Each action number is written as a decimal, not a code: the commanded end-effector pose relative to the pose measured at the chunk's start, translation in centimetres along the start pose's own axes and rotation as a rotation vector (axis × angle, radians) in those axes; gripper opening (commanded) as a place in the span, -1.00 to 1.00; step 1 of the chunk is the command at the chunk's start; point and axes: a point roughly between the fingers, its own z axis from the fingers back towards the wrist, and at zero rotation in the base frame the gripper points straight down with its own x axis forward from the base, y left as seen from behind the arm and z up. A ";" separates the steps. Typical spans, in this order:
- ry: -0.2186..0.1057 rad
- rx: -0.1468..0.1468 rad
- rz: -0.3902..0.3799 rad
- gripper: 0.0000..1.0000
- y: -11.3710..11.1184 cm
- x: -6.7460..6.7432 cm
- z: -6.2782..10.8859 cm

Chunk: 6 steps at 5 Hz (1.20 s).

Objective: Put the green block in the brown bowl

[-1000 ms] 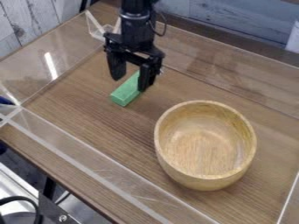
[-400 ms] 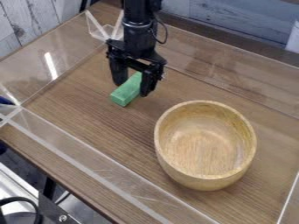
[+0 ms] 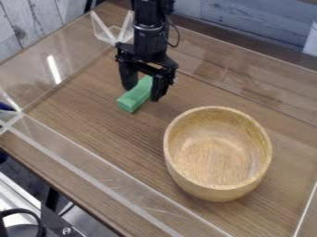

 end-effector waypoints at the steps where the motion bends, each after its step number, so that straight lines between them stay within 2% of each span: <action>1: -0.062 0.017 -0.005 1.00 0.2 1.1 1.6; 6: -0.085 0.019 0.001 1.00 0.6 1.4 1.5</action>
